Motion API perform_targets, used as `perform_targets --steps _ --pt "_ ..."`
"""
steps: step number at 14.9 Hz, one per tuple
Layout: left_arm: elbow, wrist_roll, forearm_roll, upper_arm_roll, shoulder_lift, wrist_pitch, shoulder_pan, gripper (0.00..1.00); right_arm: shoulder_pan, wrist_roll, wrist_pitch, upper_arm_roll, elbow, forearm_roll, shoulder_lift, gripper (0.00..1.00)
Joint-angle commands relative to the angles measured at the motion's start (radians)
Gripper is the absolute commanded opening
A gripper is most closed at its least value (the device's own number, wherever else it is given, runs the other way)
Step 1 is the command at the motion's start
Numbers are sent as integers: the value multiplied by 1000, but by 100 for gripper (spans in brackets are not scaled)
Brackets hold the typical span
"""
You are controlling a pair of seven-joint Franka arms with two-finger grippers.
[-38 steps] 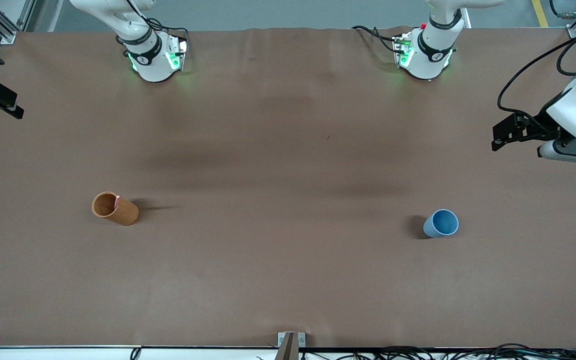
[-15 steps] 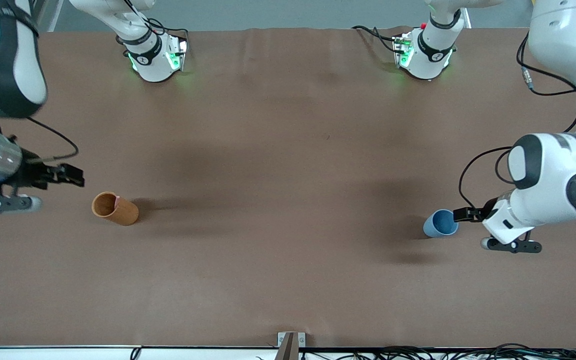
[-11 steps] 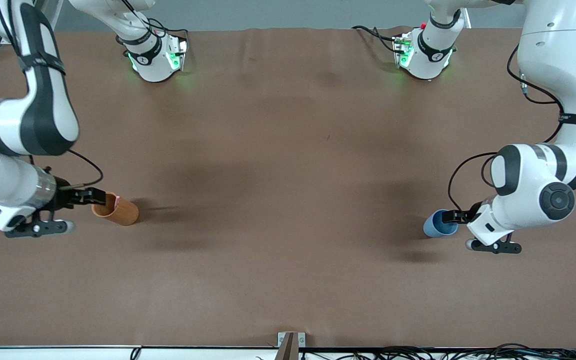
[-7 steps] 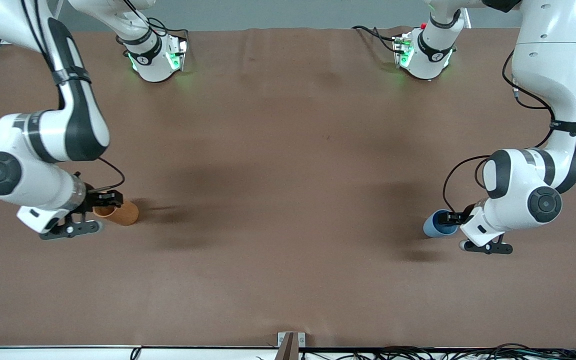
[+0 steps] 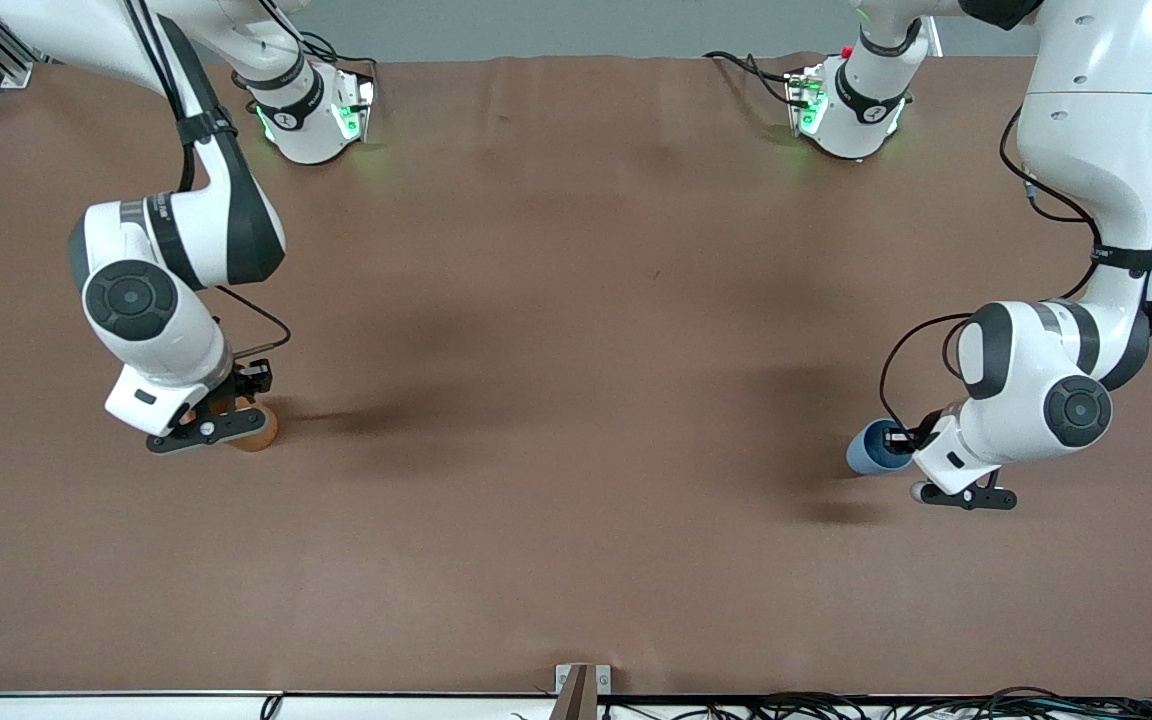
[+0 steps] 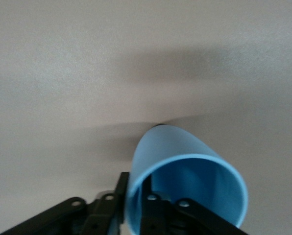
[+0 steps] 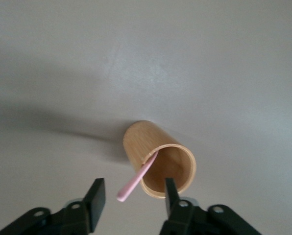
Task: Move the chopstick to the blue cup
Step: 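Grasp the pink chopstick with the right gripper while the left gripper moves the blue cup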
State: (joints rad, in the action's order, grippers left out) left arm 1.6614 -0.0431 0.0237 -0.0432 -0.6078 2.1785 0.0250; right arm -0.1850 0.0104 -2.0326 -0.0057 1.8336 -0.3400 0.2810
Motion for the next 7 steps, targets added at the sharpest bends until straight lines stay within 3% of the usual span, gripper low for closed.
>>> perform_targets --steps 1,3,7 --pt "-12 6 -18 -3 31 -2 6 0 -1 -21 -28 -2 75 -40 -49 50" --pt "-40 31 -11 -18 59 -31 9 0 -1 -21 -58 -2 98 -40 -51 45" --pt "-117 289 -19 -124 68 -138 27 0 -4 -26 -75 -2 99 -42 -48 34"
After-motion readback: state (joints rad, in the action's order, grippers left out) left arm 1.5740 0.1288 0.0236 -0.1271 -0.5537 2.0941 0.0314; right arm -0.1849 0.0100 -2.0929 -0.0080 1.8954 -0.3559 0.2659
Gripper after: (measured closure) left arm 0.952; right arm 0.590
